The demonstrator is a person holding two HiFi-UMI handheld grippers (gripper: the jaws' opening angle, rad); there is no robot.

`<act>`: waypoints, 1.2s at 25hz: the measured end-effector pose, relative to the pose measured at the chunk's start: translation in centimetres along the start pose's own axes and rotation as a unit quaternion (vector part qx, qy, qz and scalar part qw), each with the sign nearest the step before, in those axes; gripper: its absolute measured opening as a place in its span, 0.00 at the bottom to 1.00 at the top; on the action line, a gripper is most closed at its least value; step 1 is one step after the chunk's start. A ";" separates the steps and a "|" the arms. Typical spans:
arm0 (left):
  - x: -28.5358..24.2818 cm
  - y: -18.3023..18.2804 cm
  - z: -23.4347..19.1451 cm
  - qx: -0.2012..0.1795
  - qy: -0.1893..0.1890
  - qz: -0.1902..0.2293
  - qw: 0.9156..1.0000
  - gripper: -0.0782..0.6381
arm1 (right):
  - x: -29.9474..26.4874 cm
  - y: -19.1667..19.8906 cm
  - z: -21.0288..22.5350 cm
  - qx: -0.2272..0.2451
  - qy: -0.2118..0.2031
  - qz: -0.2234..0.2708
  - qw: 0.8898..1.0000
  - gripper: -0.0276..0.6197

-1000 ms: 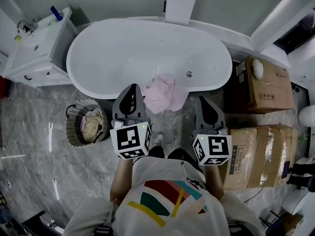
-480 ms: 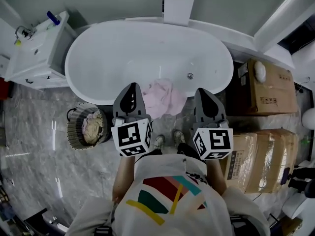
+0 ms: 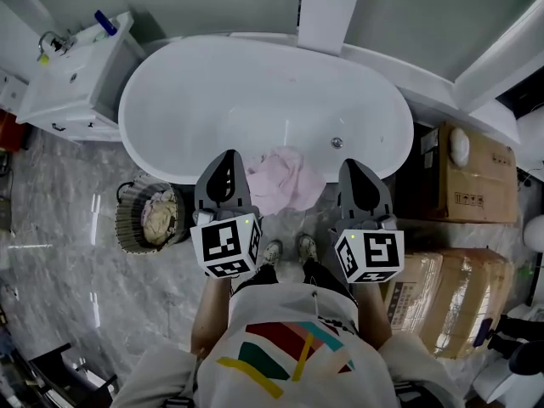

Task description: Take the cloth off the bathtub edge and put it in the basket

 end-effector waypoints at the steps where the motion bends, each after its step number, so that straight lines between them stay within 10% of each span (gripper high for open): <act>1: -0.4 0.3 -0.1 0.000 -0.002 -0.003 1.000 0.13 | -0.5 0.2 0.2 0.005 -0.003 -0.001 1.000 0.06; 30: -8.9 28.8 -1.3 0.038 -0.085 -0.129 0.987 0.13 | -12.6 27.9 5.0 -0.028 -0.063 -0.102 0.992 0.06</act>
Point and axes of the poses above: the fingertips, and each gripper's own axes: x backward along the fingers, z to its right, y out of its underside, the point moved 9 cm from there along x, backward along the fingers, and after that the axes turned 11 degrees about -y, right-handed, at the moved point
